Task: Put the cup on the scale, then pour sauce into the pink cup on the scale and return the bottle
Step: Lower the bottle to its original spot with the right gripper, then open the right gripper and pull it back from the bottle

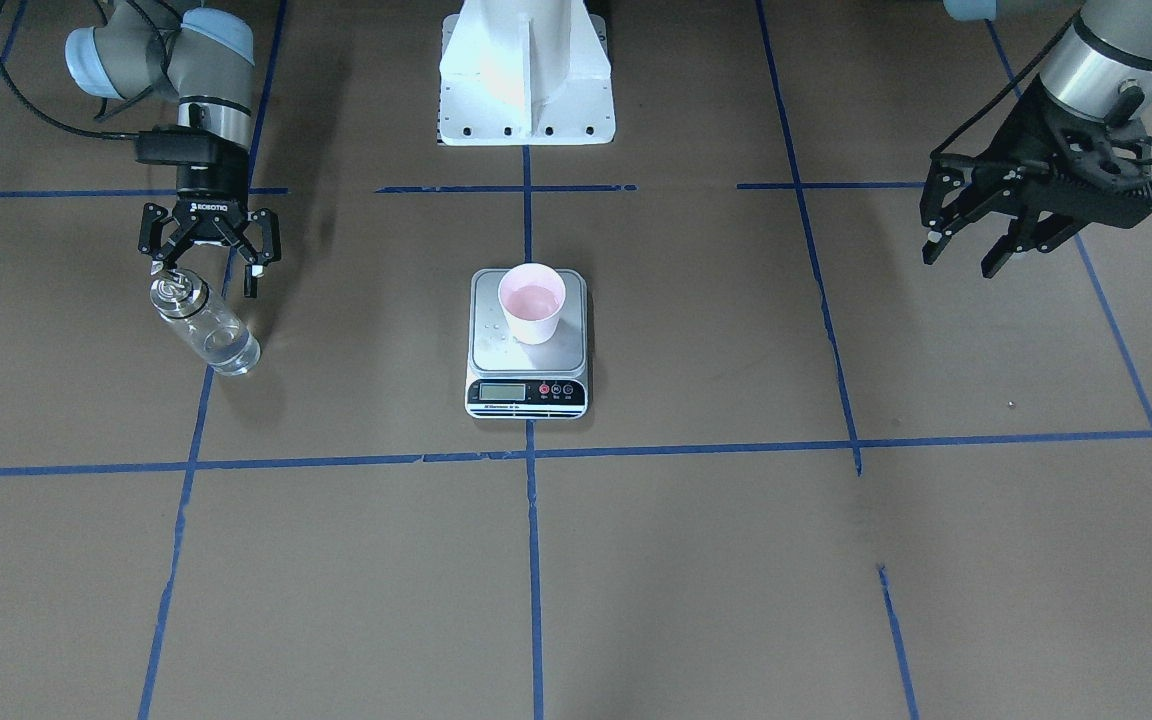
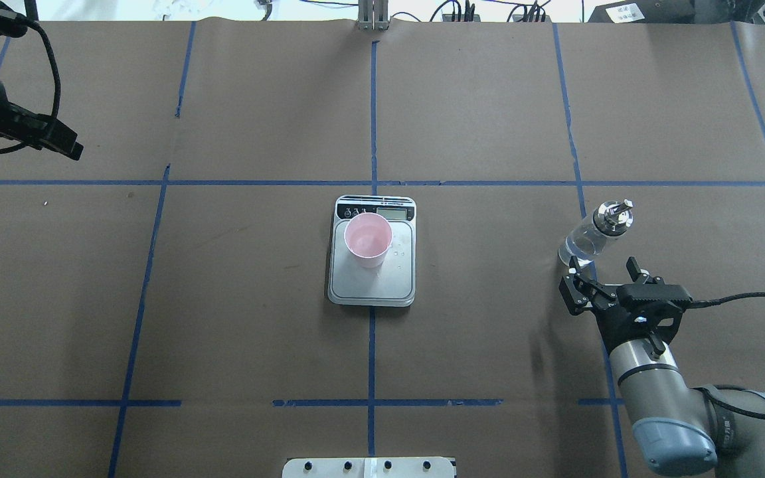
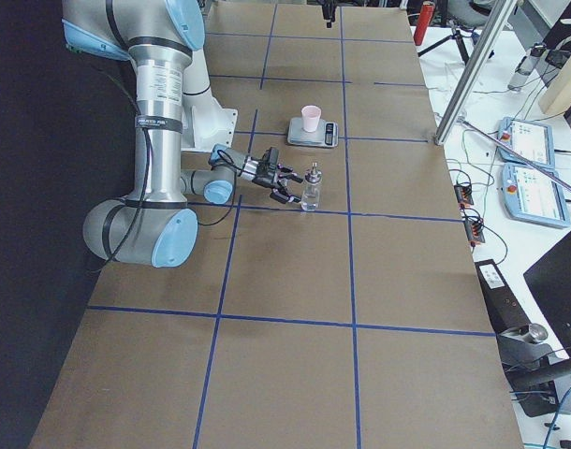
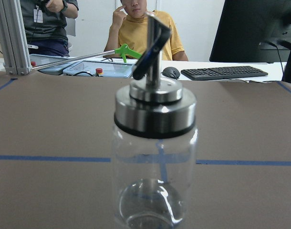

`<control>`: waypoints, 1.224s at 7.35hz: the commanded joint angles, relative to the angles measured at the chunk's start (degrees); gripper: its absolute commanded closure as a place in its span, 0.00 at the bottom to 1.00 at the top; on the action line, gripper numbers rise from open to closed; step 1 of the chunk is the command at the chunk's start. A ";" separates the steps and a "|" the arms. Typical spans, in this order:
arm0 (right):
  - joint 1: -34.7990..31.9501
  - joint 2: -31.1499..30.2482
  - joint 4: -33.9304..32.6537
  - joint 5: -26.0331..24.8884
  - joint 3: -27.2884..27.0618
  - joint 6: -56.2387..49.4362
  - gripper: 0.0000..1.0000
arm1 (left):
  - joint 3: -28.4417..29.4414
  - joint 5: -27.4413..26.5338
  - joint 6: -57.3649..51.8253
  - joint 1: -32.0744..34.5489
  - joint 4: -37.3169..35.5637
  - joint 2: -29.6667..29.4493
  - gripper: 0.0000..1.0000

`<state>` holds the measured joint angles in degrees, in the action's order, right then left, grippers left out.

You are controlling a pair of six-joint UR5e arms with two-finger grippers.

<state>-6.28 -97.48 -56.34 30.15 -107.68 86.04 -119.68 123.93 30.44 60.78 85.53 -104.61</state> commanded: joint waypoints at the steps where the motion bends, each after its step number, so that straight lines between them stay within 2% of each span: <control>1: 2.84 -5.07 0.18 0.60 -1.48 0.09 0.00 | 0.24 0.09 0.06 -0.05 -0.01 -0.07 0.39; 2: 3.37 -7.44 1.57 2.18 -2.00 0.18 0.00 | 0.41 0.09 0.06 -0.14 -0.01 -0.15 0.38; 4: 3.82 -18.22 18.46 7.44 -1.75 -0.08 0.00 | 0.59 0.09 0.06 -0.14 -0.01 -0.24 0.38; 6: 3.64 -19.24 21.18 7.73 -0.08 -1.57 0.00 | 0.94 0.09 0.06 -0.23 -0.01 -0.24 0.38; 7: 3.38 -19.59 24.84 10.86 0.28 -2.19 0.00 | 1.29 0.09 -0.20 -0.23 0.08 -0.24 0.38; 8: 0.59 -20.73 28.01 15.42 0.80 -7.41 0.00 | 2.34 0.00 -0.82 -0.23 0.60 0.11 0.38; 9: -7.44 -20.39 28.73 25.64 0.98 -12.60 0.00 | 3.05 0.00 -0.91 -0.23 0.78 -0.06 0.39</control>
<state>-6.52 -117.63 -29.86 45.92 -107.12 79.39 -117.58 123.96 29.83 60.56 85.99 -104.67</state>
